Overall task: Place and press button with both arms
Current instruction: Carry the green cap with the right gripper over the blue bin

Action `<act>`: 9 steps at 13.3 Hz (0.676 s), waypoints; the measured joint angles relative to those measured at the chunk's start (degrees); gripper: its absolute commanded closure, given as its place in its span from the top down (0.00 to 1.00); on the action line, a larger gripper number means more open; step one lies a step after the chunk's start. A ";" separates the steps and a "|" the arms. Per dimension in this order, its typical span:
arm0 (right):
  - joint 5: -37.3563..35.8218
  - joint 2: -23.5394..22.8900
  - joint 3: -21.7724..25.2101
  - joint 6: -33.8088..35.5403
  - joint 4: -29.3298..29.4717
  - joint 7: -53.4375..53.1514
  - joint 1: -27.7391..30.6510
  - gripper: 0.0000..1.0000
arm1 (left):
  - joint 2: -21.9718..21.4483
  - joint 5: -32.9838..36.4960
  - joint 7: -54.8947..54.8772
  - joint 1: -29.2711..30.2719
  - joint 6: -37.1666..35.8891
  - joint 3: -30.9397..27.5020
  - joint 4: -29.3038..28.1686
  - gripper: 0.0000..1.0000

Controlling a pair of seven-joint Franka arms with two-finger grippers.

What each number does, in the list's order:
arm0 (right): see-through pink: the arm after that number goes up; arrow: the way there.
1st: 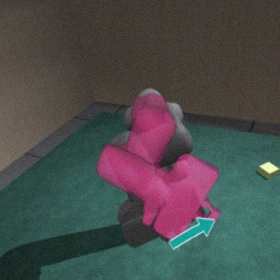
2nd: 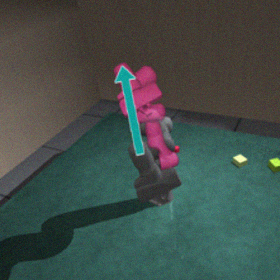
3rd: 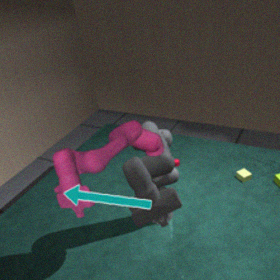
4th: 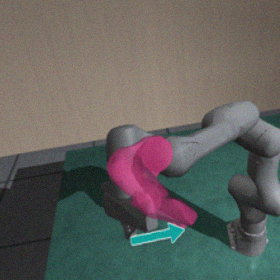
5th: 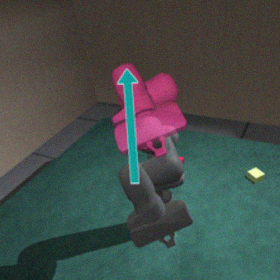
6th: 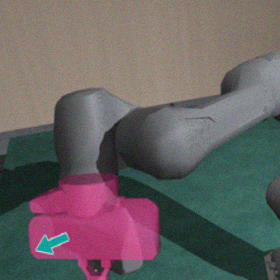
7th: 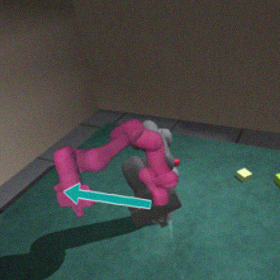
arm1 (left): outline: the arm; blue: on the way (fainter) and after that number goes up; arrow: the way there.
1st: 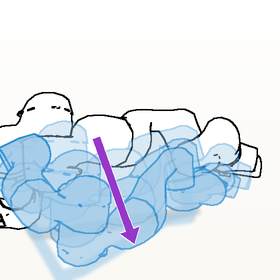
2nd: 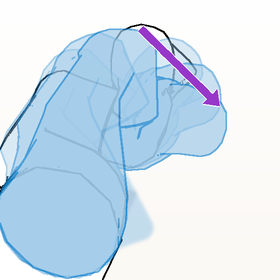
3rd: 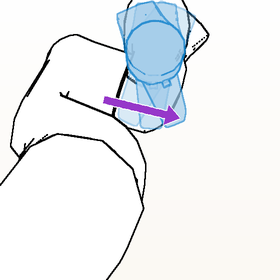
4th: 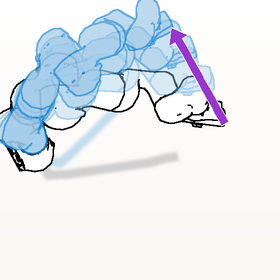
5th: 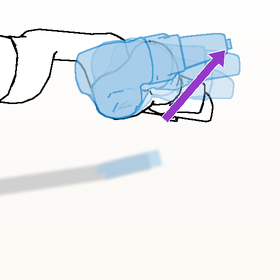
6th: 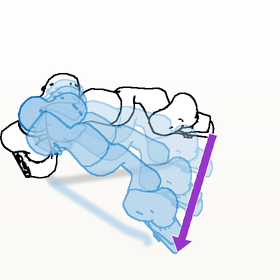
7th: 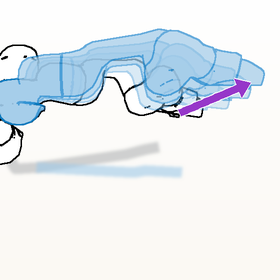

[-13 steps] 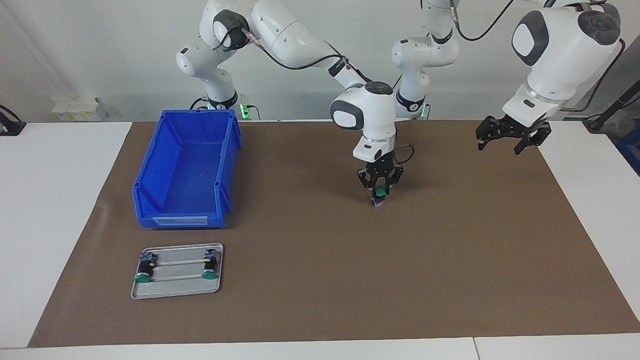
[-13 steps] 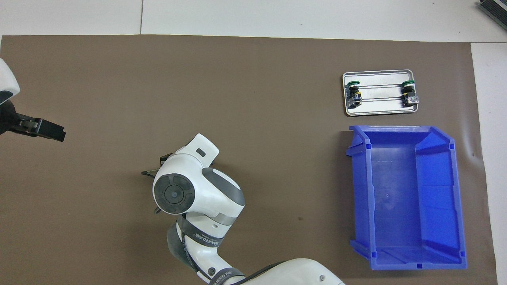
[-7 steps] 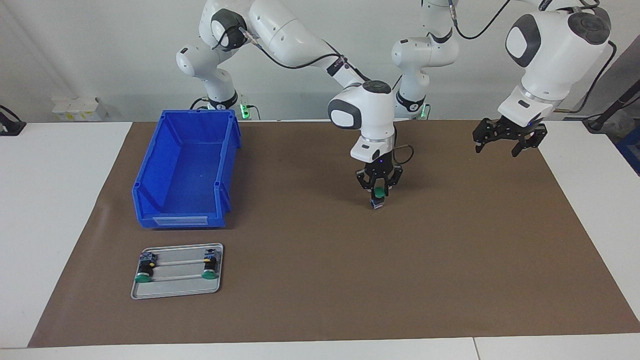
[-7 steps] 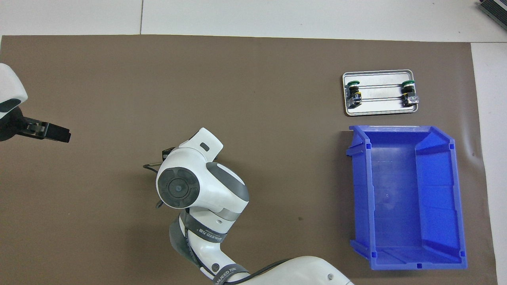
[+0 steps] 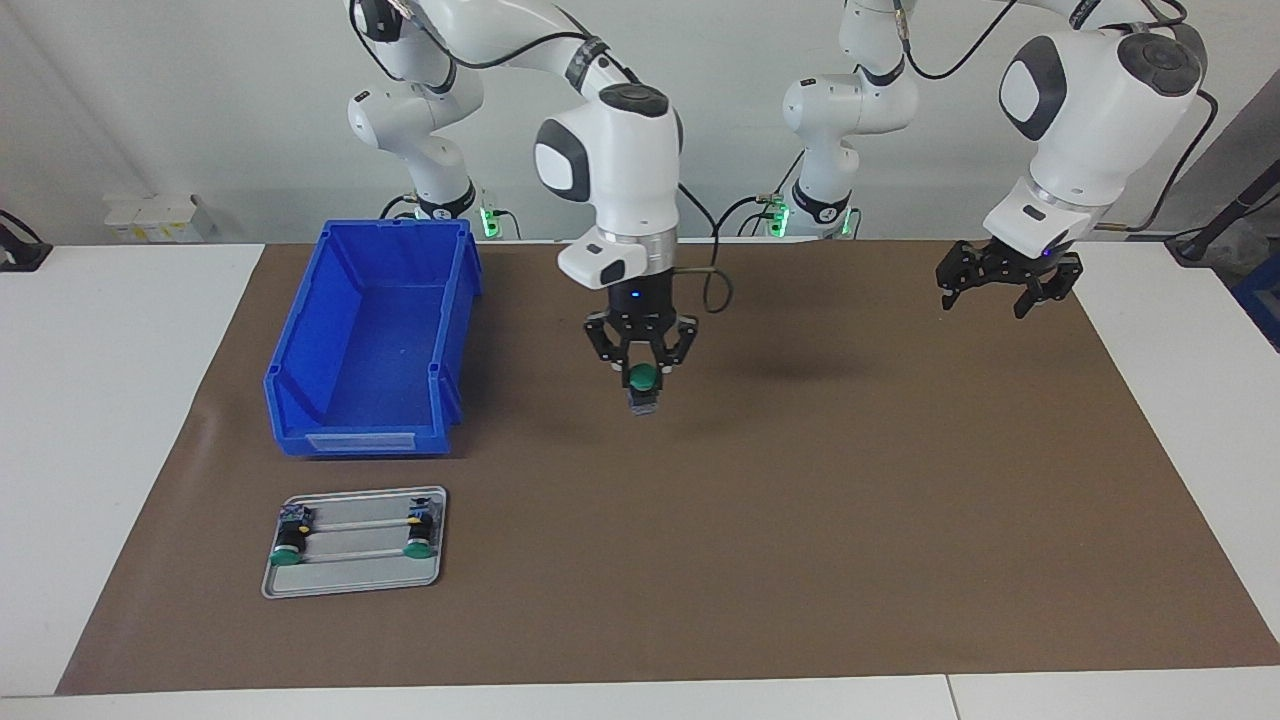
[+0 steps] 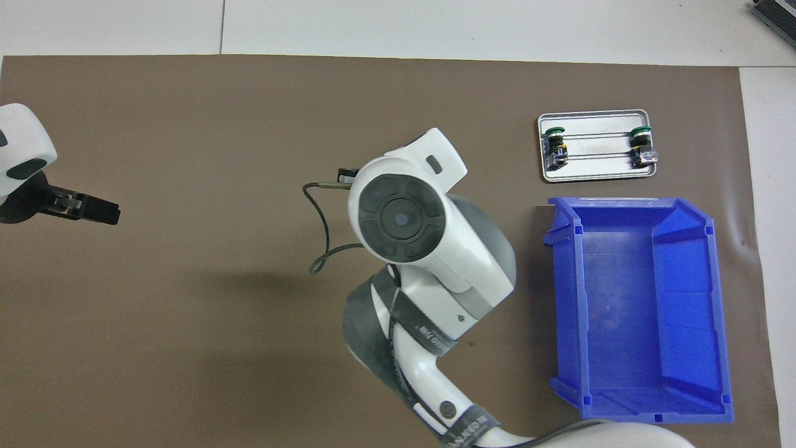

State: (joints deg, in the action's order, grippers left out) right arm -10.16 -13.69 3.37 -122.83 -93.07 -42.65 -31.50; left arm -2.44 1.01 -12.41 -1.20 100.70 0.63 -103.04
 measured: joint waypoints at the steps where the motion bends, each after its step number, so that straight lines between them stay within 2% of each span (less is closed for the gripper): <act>1: 0.83 3.42 0.03 0.27 -3.60 4.57 3.84 0.00 | -0.06 0.00 0.00 0.00 0.06 -0.01 -0.08 1.00; 5: 5.05 14.30 0.19 2.04 -16.75 24.68 17.83 0.00 | -0.19 0.00 0.07 0.07 0.28 -0.43 -0.09 1.00; 7: 5.73 17.21 0.20 1.52 -22.60 31.43 22.93 0.00 | -0.29 0.00 0.07 0.11 0.33 -0.72 -0.09 1.00; 9: 8.54 19.35 0.20 -2.63 -29.03 36.51 26.95 0.00 | -0.38 0.00 0.07 0.12 0.36 -0.78 -0.09 1.00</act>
State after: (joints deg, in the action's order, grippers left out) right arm -1.62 5.66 3.57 -125.46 -122.11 -6.14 -4.55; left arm -2.82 1.01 -12.35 -1.08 101.06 -0.15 -103.13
